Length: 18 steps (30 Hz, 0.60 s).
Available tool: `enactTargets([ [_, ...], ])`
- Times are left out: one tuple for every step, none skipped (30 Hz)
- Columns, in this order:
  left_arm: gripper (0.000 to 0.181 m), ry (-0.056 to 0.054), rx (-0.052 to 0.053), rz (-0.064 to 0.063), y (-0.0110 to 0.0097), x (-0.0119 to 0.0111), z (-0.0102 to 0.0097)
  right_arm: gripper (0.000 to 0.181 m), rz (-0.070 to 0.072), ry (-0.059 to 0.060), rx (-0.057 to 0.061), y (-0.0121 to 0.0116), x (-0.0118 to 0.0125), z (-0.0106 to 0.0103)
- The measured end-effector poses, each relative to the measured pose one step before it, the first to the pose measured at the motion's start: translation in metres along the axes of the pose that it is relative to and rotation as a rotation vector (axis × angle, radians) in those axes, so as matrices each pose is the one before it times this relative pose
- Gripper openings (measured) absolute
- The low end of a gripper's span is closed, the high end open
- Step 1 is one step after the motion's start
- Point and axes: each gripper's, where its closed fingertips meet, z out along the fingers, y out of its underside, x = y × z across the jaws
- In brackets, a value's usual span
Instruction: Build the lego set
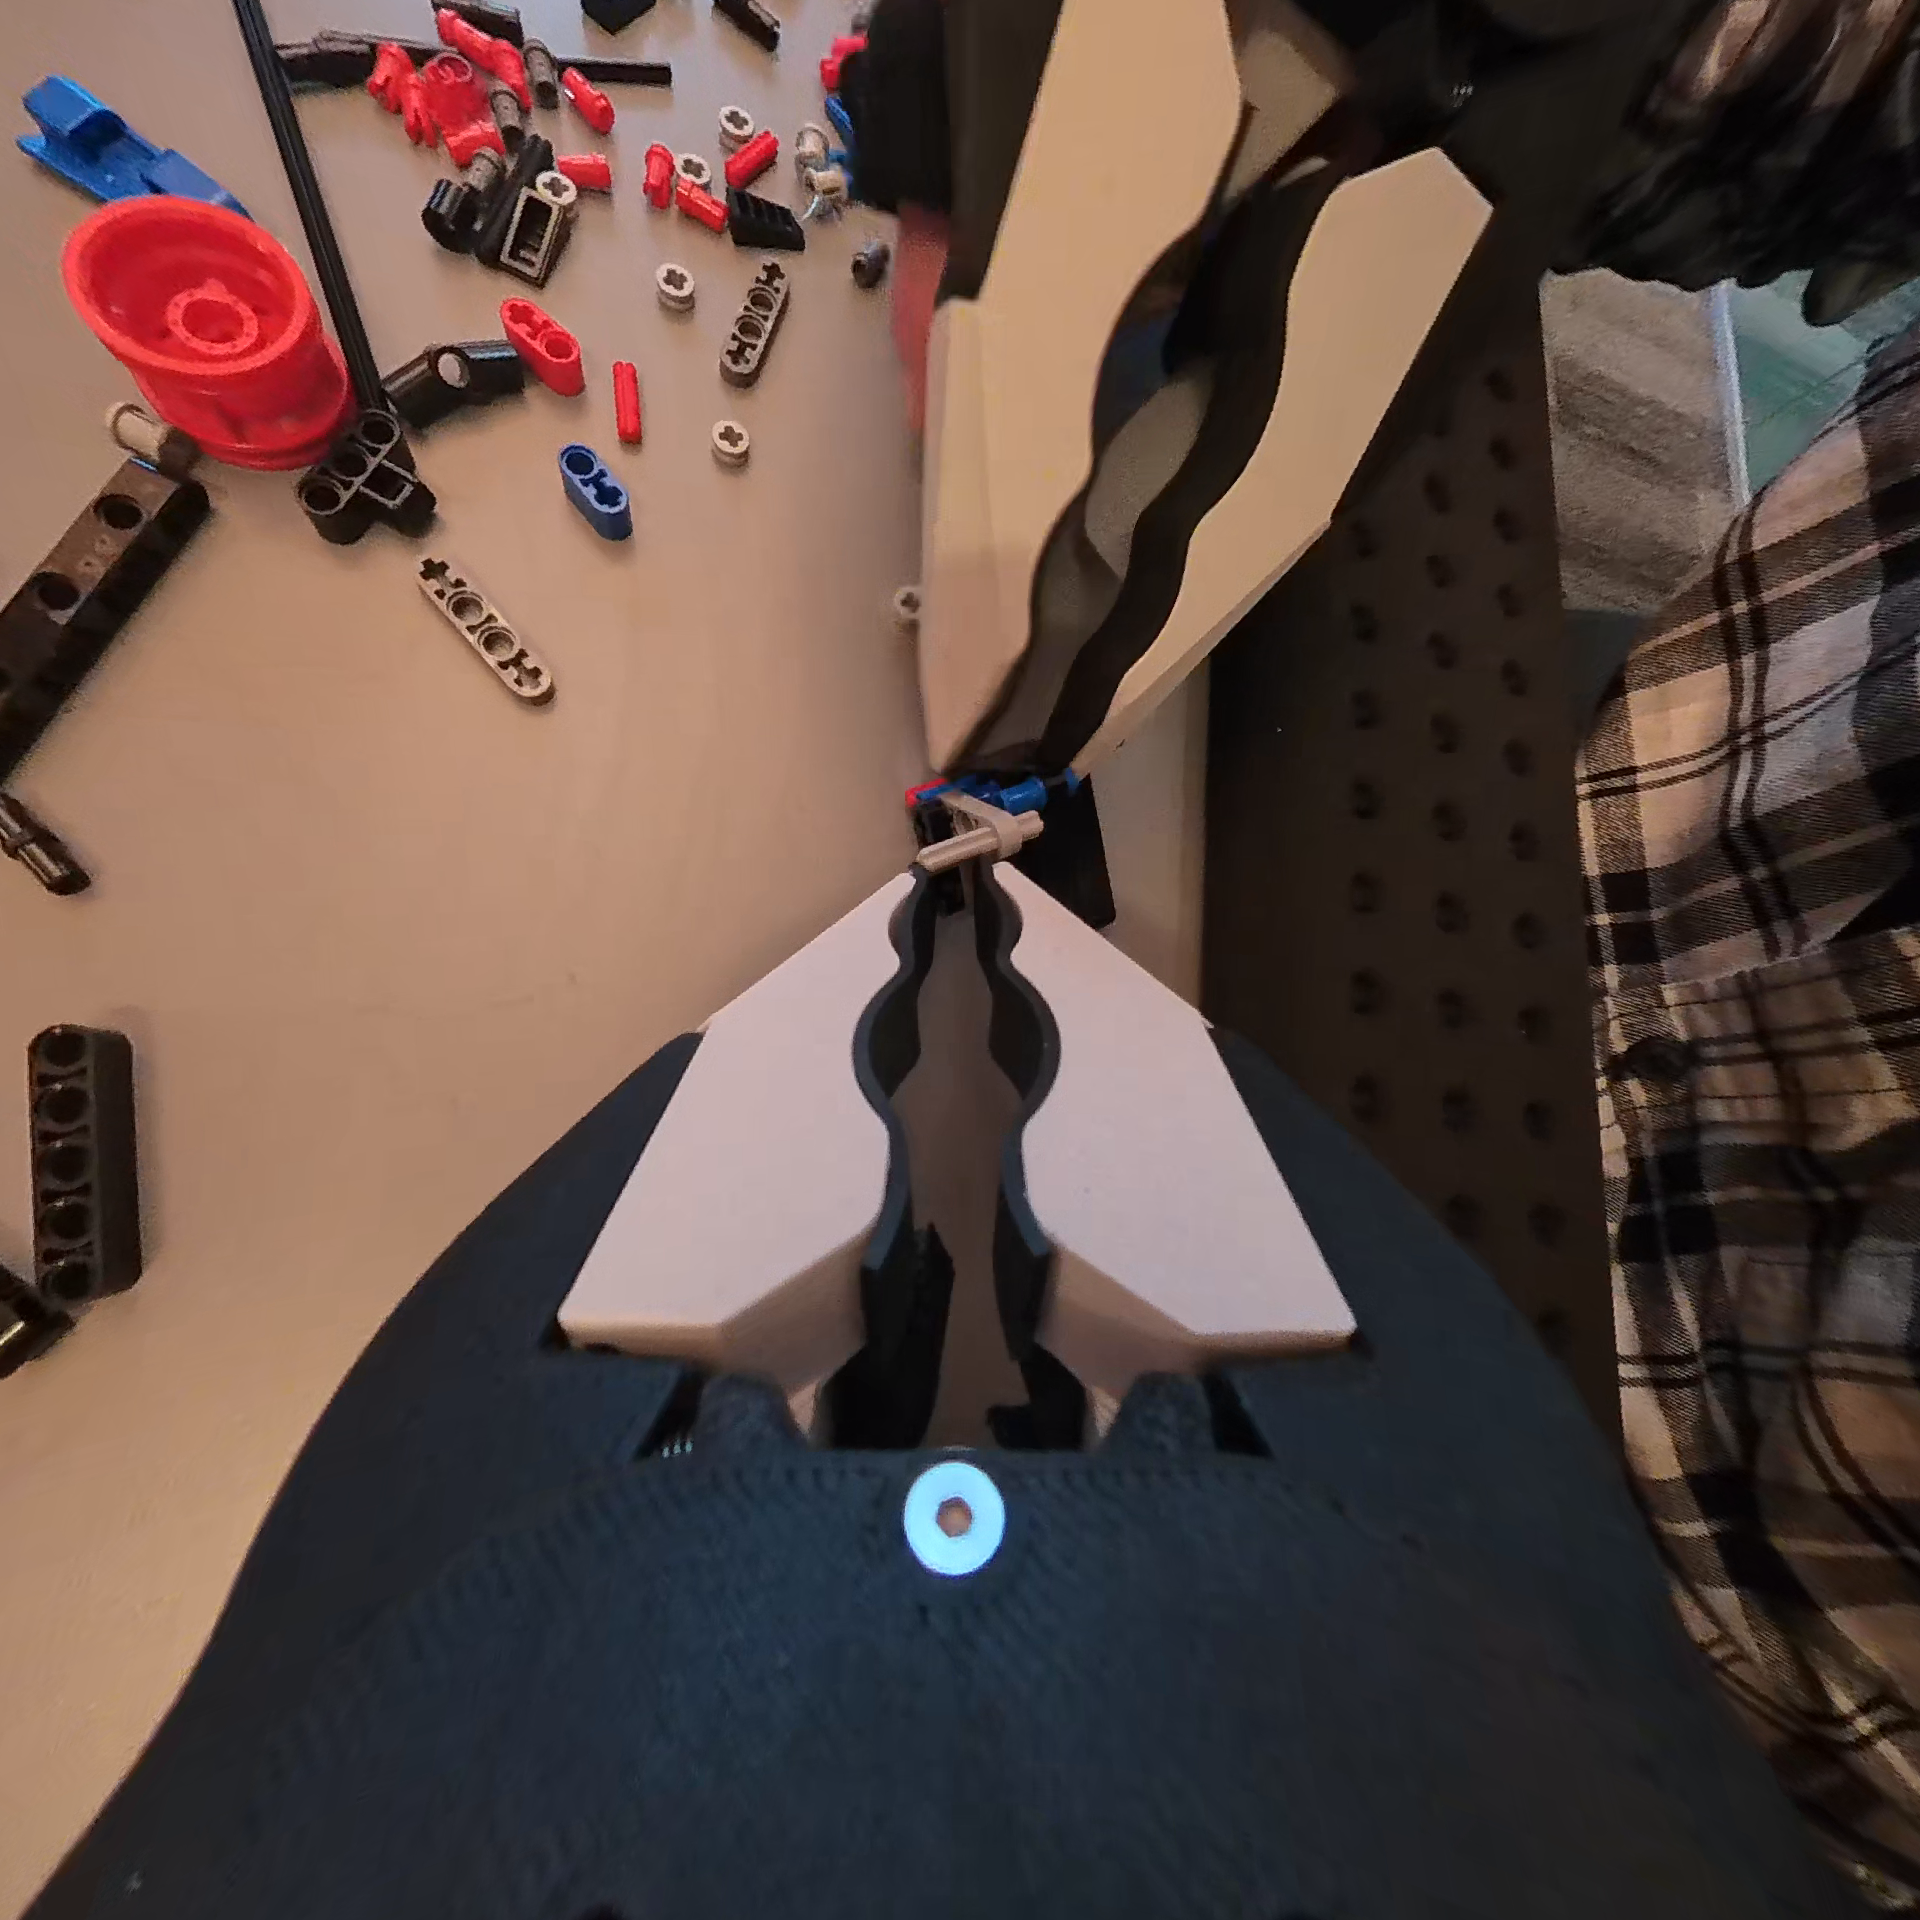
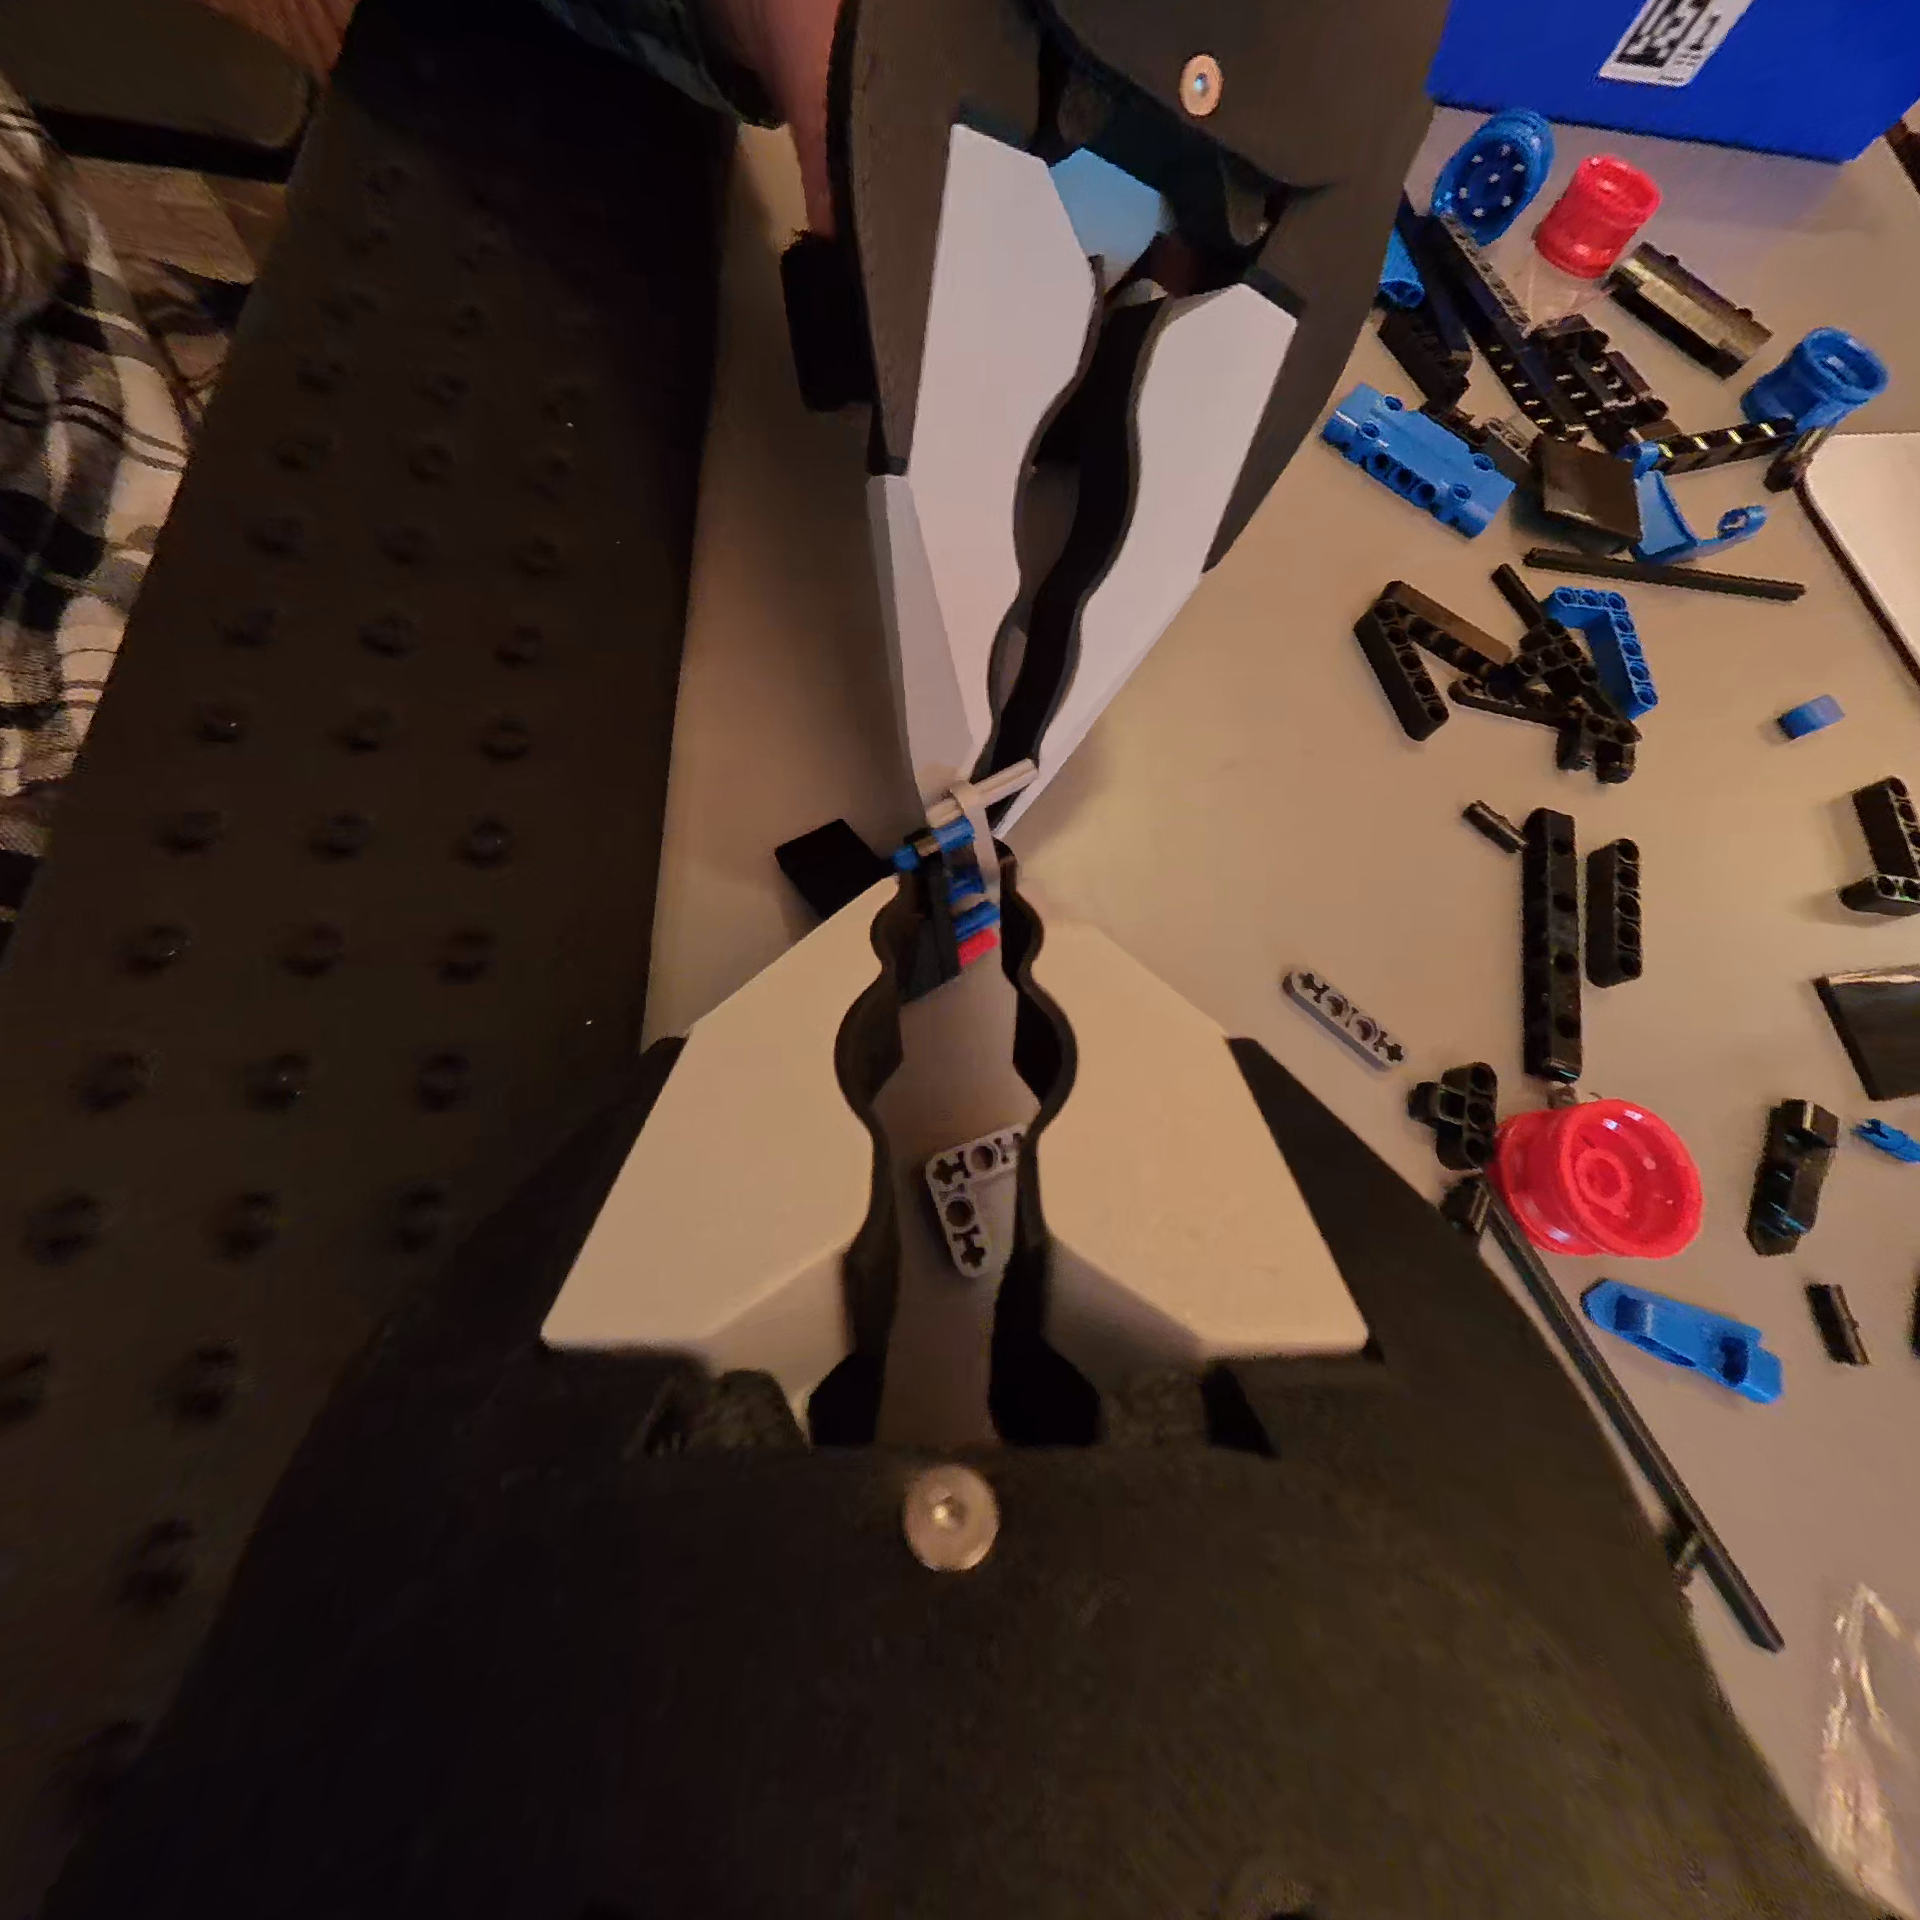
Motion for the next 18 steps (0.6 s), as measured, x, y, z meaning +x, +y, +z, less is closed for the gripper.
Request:
enactTargets([
  [0.005, 0.0056, 0.0003, 0.0001, 0.00008, 0.00024, -0.00017, 0.016, 0.0059, 0.0053, 0.0010, 0.00010, 0.00147, -0.00029],
  [0.005, 0.0080, 0.0008, -0.0043, 0.00021, 0.00010, -0.00011, 0.018, 0.0007, 0.0023, 0.0018, -0.00003, 0.00074, 0.00012],
  [0.005, 0.0052, -0.0001, -0.0011, 0.00023, 0.00000, -0.00013, 0.016, -0.0034, -0.0049, 0.0024, -0.00025, -0.00033, 0.00043],
  [0.005, 0.0019, 0.0001, 0.0000, 0.00002, 0.00002, 0.00001, 0.015, -0.0038, -0.0083, 0.0027, -0.00022, -0.00057, 0.00056],
  [0.005, 0.0026, 0.0005, -0.0018, -0.00005, -0.00008, 0.00005, 0.016, -0.0035, -0.0073, 0.0025, -0.00010, -0.00009, 0.00035],
  [0.005, 0.0047, 0.0015, -0.0044, 0.00000, -0.00028, 0.00020, 0.013, -0.0012, -0.0126, 0.0017, 0.00001, -0.00084, 0.00049],
  [0.005, 0.0019, 0.0021, -0.0020, -0.00015, -0.00036, 0.00023, 0.012, 0.0013, -0.0135, 0.0014, -0.00011, -0.00128, 0.00064],
  [0.005, -0.0011, 0.0001, 0.0088, -0.00004, 0.00005, 0.00013, 0.012, -0.0040, -0.0052, -0.0001, -0.00009, -0.00039, 0.00015],
  [0.005, -0.0021, -0.0017, 0.0084, 0.00019, 0.00006, 0.00007, 0.012, -0.0018, -0.0026, 0.0001, 0.00012, -0.00014, 0.00019],
  [0.005, 0.0054, -0.0026, -0.0076, 0.00010, -0.00013, 0.00029, 0.011, -0.0017, -0.0035, 0.0008, 0.00019, 0.00008, 0.00008],
  [0.005, 0.0039, -0.0031, -0.0003, 0.00026, -0.00023, 0.00030, 0.011, 0.0002, -0.0026, -0.0010, 0.00013, 0.00033, 0.00027],
  [0.005, 0.0077, -0.0023, -0.0024, 0.00040, -0.00027, 0.00021, 0.011, -0.0007, -0.0016, -0.0043, 0.00003, 0.00014, 0.00034],
  [0.005, 0.0117, -0.0002, -0.0103, 0.00026, -0.00015, 0.00013, 0.010, -0.0021, -0.0018, -0.0018, 0.00004, 0.00025, 0.00022],
  [0.005, 0.0137, 0.0022, -0.0097, 0.00022, -0.00022, 0.00011, 0.009, -0.0022, -0.0013, 0.0016, 0.00016, 0.00019, 0.00016],
  [0.005, 0.0115, 0.0033, -0.0054, 0.00038, -0.00010, -0.00006, 0.009, -0.0027, 0.0004, 0.0008, -0.00010, 0.00004, 0.00016],
  [0.005, 0.0057, 0.0021, -0.0016, 0.00015, -0.00014, -0.00012, 0.009, 0.0024, -0.0013, 0.0008, -0.00005, 0.00006, 0.00006],
  [0.005, 0.0061, 0.0019, -0.0075, -0.00015, -0.00008, -0.00021, 0.009, 0.0133, -0.0050, 0.0034, -0.00019, 0.00017, 0.00006],
  [0.005, 0.0070, 0.0069, -0.0077, -0.00034, -0.00058, -0.00014, 0.009, 0.0195, -0.0036, 0.0048, -0.00016, 0.00055, -0.00007],
])
